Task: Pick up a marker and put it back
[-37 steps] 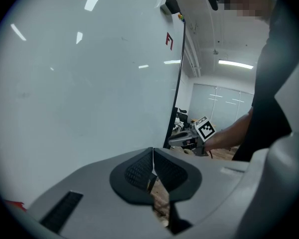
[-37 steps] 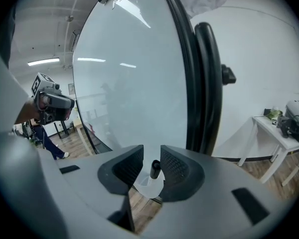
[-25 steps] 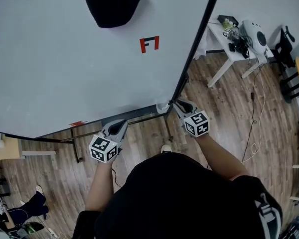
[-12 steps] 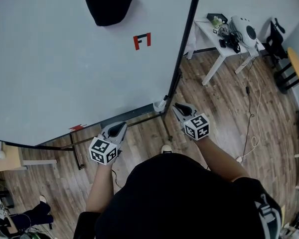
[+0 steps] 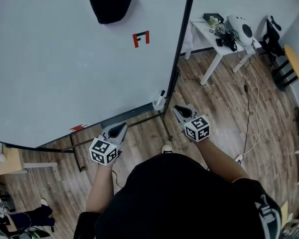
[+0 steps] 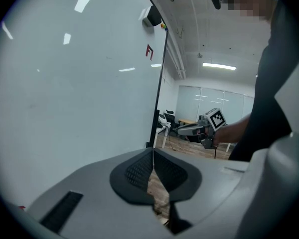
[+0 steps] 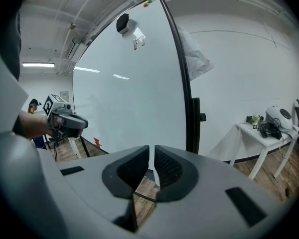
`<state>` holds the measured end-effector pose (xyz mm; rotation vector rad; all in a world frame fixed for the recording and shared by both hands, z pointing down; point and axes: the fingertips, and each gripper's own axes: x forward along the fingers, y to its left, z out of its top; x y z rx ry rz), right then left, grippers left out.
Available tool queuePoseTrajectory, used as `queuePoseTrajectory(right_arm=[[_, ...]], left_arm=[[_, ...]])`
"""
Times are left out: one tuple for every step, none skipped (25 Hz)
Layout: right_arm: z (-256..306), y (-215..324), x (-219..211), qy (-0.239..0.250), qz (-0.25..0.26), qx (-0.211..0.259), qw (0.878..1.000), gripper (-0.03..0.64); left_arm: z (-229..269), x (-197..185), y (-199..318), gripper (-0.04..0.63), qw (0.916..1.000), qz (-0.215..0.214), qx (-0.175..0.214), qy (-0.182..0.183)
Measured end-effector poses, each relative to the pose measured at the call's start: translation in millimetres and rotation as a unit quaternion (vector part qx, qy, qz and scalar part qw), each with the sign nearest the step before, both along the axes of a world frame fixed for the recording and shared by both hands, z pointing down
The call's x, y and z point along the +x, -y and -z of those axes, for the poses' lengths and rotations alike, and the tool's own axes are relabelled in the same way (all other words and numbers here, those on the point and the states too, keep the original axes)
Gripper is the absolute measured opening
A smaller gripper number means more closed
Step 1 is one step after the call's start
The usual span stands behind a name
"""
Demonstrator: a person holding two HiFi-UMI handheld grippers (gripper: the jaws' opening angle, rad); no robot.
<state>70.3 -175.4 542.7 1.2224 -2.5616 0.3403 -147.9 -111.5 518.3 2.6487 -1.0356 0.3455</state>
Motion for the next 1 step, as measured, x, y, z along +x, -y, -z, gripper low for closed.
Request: queuePoseTrajectory(right_arm=[[0.1, -1.3, -1.2, 0.001, 0.0, 0.0, 1.0, 0.028]], left_arm=[[0.0, -1.0, -0.8, 0.014, 1.0, 0.0, 0.0, 0.0]])
